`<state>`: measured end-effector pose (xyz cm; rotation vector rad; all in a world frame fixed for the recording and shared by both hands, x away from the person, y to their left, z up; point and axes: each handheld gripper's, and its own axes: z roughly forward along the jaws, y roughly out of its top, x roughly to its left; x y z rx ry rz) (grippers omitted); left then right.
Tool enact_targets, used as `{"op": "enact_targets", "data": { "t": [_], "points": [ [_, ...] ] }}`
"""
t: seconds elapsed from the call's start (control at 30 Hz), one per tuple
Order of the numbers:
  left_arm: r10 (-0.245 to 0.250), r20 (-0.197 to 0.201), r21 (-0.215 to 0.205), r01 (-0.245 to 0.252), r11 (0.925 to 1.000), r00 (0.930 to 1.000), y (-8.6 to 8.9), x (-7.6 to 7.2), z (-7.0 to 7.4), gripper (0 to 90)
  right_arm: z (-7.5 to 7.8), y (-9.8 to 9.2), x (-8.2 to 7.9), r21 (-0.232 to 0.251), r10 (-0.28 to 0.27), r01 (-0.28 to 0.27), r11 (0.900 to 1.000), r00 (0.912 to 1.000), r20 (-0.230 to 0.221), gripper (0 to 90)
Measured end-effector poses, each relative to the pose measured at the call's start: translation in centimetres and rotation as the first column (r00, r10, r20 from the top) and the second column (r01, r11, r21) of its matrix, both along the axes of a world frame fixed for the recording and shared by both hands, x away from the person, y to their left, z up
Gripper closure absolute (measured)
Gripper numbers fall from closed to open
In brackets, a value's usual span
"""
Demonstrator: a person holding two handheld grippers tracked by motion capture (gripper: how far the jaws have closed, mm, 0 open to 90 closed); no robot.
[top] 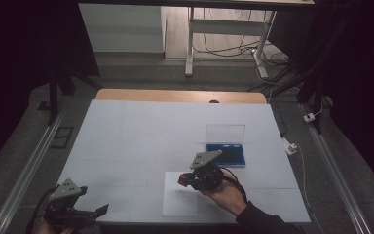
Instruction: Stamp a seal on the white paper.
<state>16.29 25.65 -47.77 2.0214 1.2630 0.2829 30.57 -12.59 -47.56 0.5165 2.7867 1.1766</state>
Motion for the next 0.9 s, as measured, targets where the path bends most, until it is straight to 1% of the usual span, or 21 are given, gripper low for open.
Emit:
{"op": "enact_targets", "data": {
  "t": [0.13,0.3,0.57,0.77,0.9],
  "points": [
    [-0.001,0.000,-0.001,0.001,1.0000,1.0000,0.0,0.0,0.0,3.0,0.4,-0.4,0.2,0.019,-0.019,0.019,1.000,0.9998,-0.008,79.5],
    [-0.001,0.001,-0.001,0.001,1.0000,1.0000,0.0,0.0,0.0,3.0,0.7,-1.0,0.4,0.030,-0.041,0.042,0.999,0.9990,-0.016,79.6],
    [-0.001,0.002,-0.002,0.001,1.0000,1.0000,0.0,0.0,0.0,3.0,0.9,-1.9,0.8,0.028,-0.056,0.057,0.998,0.9984,-0.008,79.5],
    [-0.001,0.002,-0.003,0.001,1.0000,1.0000,0.0,0.0,0.0,3.0,1.1,-2.6,1.2,0.020,-0.065,0.065,0.998,0.9979,0.009,79.5],
    [-0.001,0.002,-0.004,0.001,1.0000,1.0000,0.0,0.0,0.0,3.0,1.2,-3.1,1.5,0.021,-0.083,0.083,0.996,0.9964,0.013,79.4]
  ]
}}
